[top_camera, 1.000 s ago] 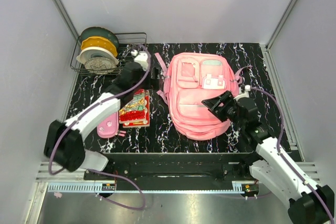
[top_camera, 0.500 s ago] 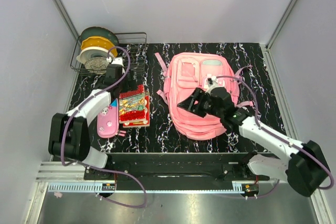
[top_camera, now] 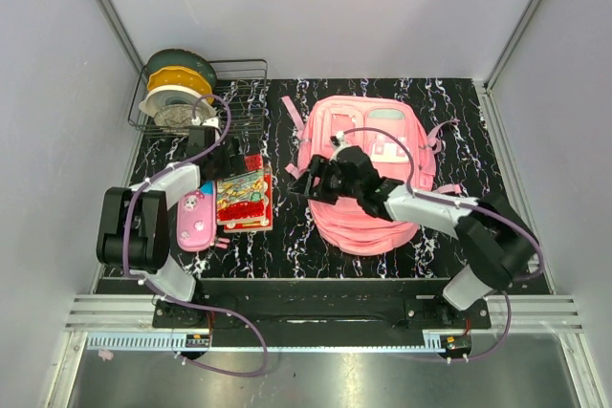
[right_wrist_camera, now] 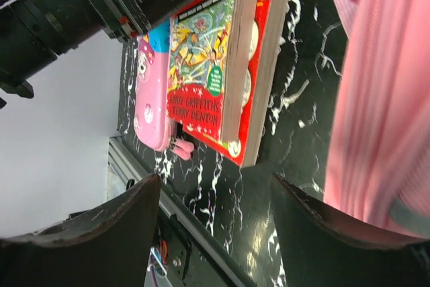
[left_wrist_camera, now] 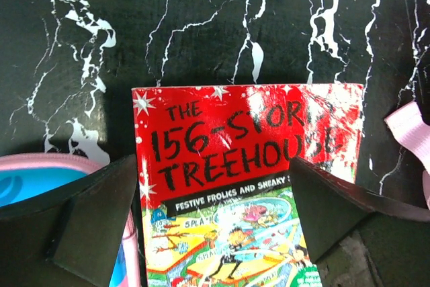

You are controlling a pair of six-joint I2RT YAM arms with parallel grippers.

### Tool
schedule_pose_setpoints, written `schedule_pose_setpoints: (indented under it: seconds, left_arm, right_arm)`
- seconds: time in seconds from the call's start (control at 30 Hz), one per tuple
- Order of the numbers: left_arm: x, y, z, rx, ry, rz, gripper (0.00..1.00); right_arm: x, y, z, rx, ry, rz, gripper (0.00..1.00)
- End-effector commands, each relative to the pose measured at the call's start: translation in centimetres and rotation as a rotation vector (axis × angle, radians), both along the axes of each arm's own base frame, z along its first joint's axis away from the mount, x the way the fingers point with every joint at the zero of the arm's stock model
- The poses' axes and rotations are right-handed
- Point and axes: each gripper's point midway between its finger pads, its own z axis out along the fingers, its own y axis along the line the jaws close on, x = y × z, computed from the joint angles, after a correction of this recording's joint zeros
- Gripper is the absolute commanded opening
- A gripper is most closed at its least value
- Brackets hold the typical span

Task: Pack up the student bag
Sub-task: Pick up the book from the center of the board.

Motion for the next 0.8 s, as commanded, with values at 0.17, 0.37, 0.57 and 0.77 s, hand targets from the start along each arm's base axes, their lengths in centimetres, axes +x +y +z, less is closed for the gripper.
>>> schedule_pose_setpoints:
  seconds: [0.17,0.37,0.57,0.77]
  left_arm:
    - [1.3,-2.8,0.1,-0.147,-0.017,-0.108,0.99]
    - [-0.2,-4.8,0.4,-0.247,-0.019,-0.172,0.99]
    - [-2.0,-5.5,0.6,-0.308,-0.026,-0.171,0.99]
    - [-3.1,-6.1,0.8,-0.341,-0.033,-0.174,0.99]
  right_arm:
    - [2.7,5.5,-0.2,0.049,-0.036,0.071,0.71]
    - [3.9,5.6,-3.3,-0.042,-0.022,0.024,0.72]
    - [3.3,6.4,-6.1,-0.085,0.061,0.045,0.72]
    - [3.1,7.3,-7.7,-0.058,0.108,0.029,0.71]
